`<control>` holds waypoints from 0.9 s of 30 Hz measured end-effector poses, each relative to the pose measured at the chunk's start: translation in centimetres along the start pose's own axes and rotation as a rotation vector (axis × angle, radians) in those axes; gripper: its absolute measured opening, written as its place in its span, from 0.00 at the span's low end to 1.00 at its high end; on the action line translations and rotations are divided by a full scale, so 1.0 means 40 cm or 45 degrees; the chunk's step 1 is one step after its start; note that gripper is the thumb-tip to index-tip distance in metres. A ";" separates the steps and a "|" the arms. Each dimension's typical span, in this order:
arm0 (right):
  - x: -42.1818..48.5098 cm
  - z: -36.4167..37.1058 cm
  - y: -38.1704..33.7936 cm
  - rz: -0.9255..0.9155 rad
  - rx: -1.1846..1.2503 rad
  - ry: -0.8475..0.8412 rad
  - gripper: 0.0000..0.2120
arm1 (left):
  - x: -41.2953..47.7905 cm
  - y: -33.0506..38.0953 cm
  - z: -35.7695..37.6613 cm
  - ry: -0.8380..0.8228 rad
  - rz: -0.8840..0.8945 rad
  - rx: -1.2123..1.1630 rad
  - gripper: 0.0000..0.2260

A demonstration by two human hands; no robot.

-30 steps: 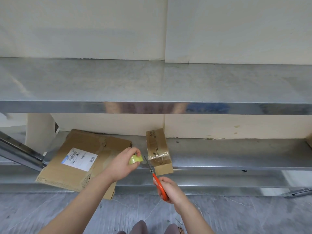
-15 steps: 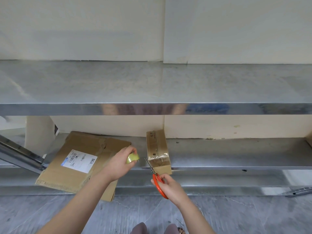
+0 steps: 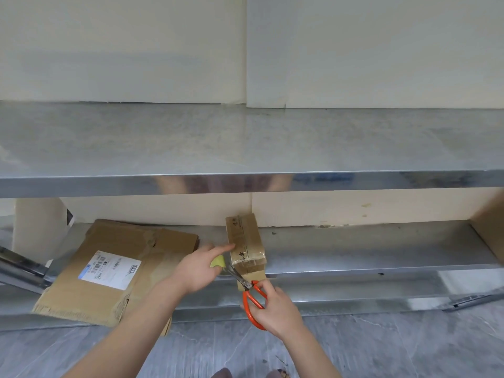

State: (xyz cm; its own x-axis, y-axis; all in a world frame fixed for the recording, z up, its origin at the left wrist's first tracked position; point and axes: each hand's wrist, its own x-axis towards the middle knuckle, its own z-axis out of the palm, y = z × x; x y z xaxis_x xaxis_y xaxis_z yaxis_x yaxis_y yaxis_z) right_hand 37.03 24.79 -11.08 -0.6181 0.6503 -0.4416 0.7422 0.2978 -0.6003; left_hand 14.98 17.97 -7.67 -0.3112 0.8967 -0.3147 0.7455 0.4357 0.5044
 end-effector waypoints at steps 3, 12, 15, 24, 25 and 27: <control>-0.001 0.004 0.023 0.026 0.041 -0.048 0.28 | 0.014 0.006 0.007 -0.023 0.004 0.055 0.28; -0.064 -0.038 0.174 0.144 -0.118 0.210 0.23 | 0.022 -0.001 0.018 -0.029 0.005 -0.020 0.28; -0.074 -0.110 0.231 0.179 -0.136 0.543 0.18 | 0.017 -0.004 0.019 -0.018 0.001 -0.030 0.28; 0.118 -0.194 0.195 0.285 -0.272 0.590 0.26 | 0.000 0.023 0.026 0.021 -0.029 -0.057 0.28; 0.135 -0.193 0.192 0.284 -0.273 0.565 0.26 | -0.003 0.025 0.026 0.022 -0.036 -0.059 0.28; 0.158 -0.192 0.191 0.257 -0.290 0.499 0.26 | -0.006 0.031 0.025 0.028 -0.050 -0.057 0.28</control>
State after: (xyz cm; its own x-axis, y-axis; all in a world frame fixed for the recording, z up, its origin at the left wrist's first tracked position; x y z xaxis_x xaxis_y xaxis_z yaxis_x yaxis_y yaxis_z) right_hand 40.79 36.54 -13.35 -0.3444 0.9117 -0.2240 0.9019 0.2551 -0.3484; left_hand 16.57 18.23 -7.80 -0.3527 0.8801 -0.3177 0.7057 0.4732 0.5273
